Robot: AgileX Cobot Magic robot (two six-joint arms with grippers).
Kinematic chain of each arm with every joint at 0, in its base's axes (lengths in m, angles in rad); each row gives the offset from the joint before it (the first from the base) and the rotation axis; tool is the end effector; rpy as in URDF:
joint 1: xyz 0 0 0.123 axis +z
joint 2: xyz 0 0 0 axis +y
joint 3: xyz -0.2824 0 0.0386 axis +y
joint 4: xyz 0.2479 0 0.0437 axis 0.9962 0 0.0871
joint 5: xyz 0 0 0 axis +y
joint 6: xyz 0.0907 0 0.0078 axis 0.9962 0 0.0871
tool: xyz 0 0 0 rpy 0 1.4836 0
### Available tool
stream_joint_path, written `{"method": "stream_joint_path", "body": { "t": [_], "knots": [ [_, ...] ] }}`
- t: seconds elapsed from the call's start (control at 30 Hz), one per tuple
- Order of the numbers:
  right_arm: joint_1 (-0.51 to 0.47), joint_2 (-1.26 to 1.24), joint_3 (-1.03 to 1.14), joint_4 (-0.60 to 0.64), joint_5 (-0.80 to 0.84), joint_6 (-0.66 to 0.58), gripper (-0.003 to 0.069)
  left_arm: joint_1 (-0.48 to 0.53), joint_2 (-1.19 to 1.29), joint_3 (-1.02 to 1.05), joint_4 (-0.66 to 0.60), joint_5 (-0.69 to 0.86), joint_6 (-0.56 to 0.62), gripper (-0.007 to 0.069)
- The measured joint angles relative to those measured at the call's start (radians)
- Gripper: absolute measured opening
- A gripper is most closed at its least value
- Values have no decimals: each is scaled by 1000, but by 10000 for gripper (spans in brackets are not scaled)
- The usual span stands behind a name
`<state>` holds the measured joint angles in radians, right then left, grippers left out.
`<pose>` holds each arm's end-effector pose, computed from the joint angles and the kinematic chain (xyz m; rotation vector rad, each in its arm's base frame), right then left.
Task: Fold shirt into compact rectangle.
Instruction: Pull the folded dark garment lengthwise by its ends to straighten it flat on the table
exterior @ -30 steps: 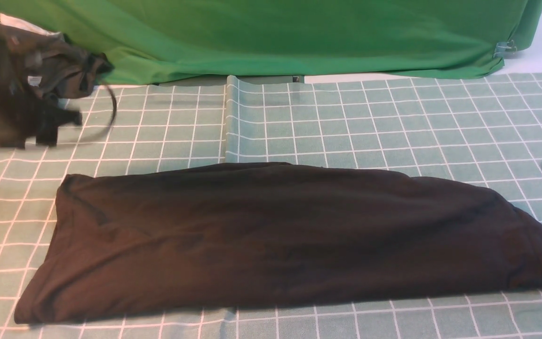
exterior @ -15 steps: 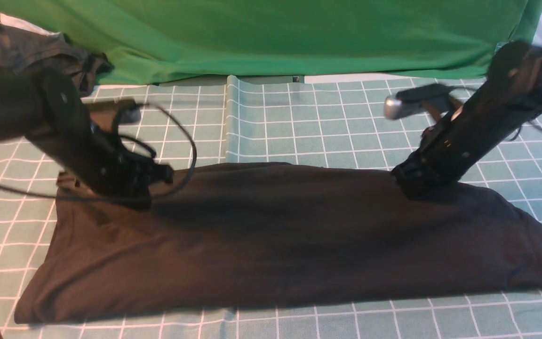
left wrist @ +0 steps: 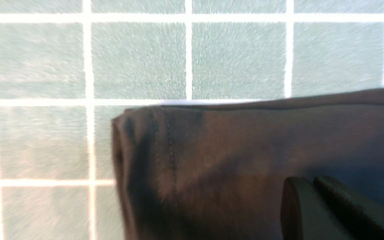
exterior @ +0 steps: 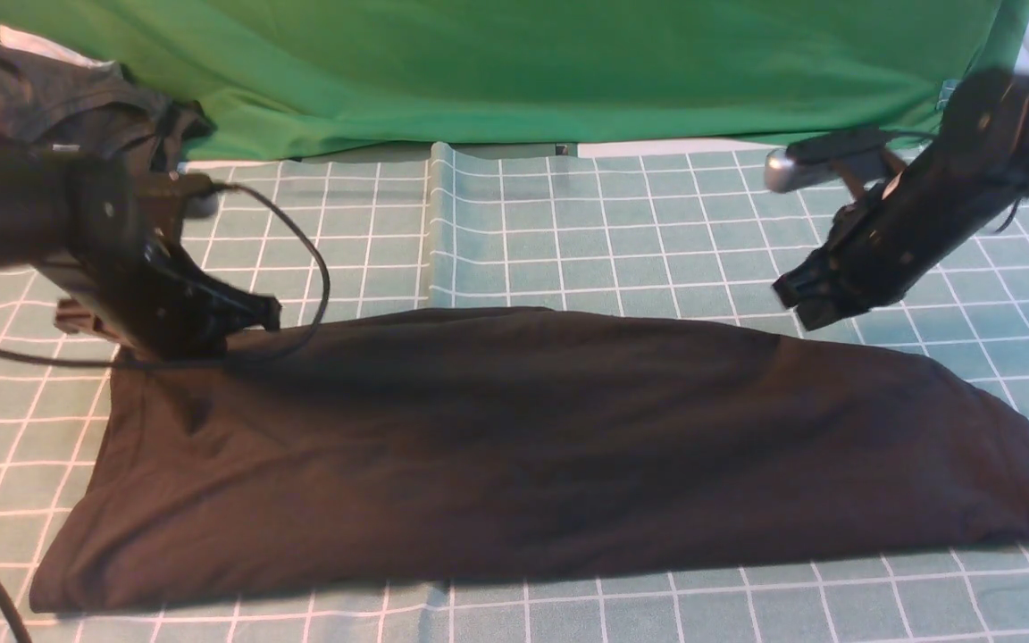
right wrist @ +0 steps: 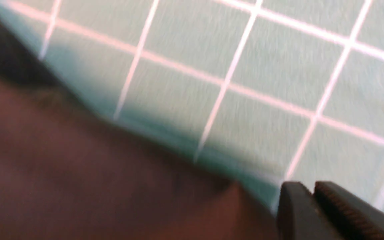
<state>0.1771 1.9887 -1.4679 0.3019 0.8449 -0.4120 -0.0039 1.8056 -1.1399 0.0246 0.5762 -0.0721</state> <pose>0.4040 0.0929 0.1956 -0.5868 2.7459 0.3091 0.3619 -0.0002 0.1866 -0.0687 2.7243 0.0023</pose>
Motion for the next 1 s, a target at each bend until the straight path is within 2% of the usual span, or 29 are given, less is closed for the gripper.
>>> {"method": "stream_joint_path", "body": {
  "t": [0.23,0.3,0.4,0.47,0.57,0.6,0.63,0.77,1.0],
  "knots": [
    [-87,-178,-29,-41,219,54,72,1,-213,5,-37,74,0,4],
    [-155,-237,-20,-65,296,97,115,-3,-325,40,-71,102,4,4],
    [-216,-273,36,-78,332,127,244,-5,-434,101,-147,155,48,5],
    [-247,-286,112,-96,337,152,397,-5,-528,160,-220,195,97,6],
    [-254,-288,226,-109,287,165,583,-6,-642,253,-274,221,133,6],
    [-254,-288,242,-109,280,165,593,-6,-655,265,-276,222,133,6],
    [-255,-287,288,-110,216,169,643,-6,-692,300,-283,225,137,6],
    [-255,-266,377,-110,55,175,670,-6,-777,384,-287,229,140,6],
    [-241,-147,401,-113,-46,175,610,-6,-852,460,-287,214,143,6]
  ]
}}
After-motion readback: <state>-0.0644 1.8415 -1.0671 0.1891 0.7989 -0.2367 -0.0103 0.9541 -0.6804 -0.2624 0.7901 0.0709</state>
